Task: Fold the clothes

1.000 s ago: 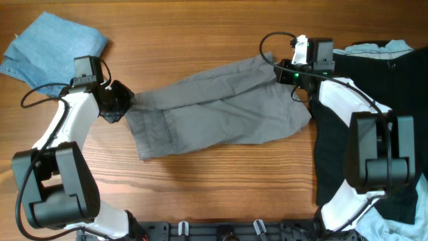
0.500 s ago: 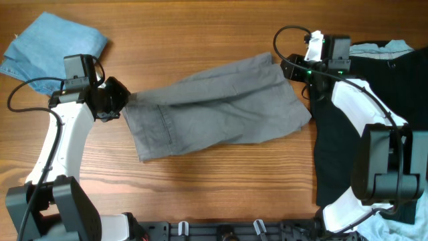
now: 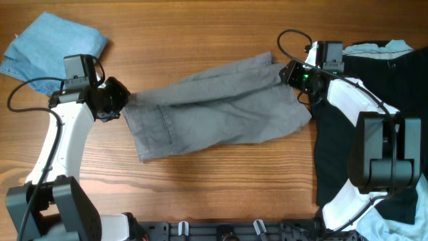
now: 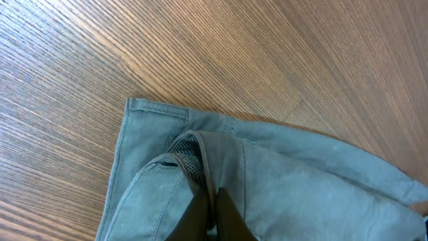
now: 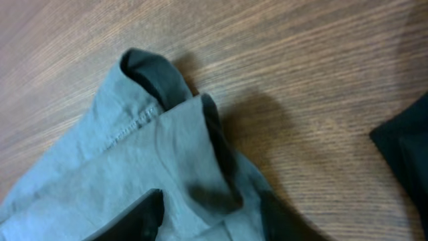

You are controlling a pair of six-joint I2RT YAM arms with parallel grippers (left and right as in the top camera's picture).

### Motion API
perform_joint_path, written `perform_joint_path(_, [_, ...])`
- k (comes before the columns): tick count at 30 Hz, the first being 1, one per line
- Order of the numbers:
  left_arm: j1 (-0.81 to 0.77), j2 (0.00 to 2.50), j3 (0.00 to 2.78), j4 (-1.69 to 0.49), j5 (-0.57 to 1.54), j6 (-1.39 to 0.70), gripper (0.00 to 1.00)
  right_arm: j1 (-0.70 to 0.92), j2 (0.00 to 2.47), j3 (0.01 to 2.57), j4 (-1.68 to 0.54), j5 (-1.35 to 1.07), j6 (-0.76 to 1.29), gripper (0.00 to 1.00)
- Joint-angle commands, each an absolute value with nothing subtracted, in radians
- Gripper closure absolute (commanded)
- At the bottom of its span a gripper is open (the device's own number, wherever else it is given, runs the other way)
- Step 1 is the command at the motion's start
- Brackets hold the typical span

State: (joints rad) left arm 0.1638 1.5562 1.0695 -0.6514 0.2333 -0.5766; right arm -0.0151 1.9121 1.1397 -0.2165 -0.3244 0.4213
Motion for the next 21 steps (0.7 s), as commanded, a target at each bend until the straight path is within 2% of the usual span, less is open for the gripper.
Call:
perform_joint_path(1, [0.165,1.54,1.06,-0.651,0.208,-0.553,0.96,-0.017,1.925,1.15,-0.196,-0.315,0.475,0.7])
perform_joint_path(3, [0.165,1.54,1.06,-0.651,0.207,-0.553,0.96,-0.017,1.925,1.15,-0.202,-0.315,0.475,0.68])
perform_joint_path(5, [0.165,1.54,1.06,-0.651,0.208,-0.553,0.96,-0.017,1.925,1.15,-0.218,-0.315,0.484,0.46])
perform_joint_path(6, [0.165,1.54,1.06,-0.651,0.208,-0.553,0.96,-0.017,1.926,1.15,-0.226,-0.315,0.501,0.39])
perform_joint_path(7, [0.165,1.54,1.06,-0.651,0.208,-0.553,0.96,-0.017,1.927,1.145,-0.224,-0.315,0.511,0.39])
perform_joint_path(9, [0.165,1.54,1.06,-0.651,0.208,-0.553,0.96,-0.017,1.927,1.135,-0.21,-0.312,0.527,0.51])
perform_joint_path(10, [0.165,1.54,1.06,-0.651,0.208,-0.553,0.96,-0.016,1.927,1.135,-0.202,-0.312,0.527,0.52])
perform_joint_path(19, [0.165,1.54,1.06,-0.651,0.208,-0.553,0.96,-0.006,1.961,1.134,-0.18,-0.331,0.553,0.51])
perform_joint_path(21, [0.165,1.54,1.06,-0.651,0.208,-0.553,0.96,-0.005,1.973,1.134,-0.157,-0.361,0.552,0.56])
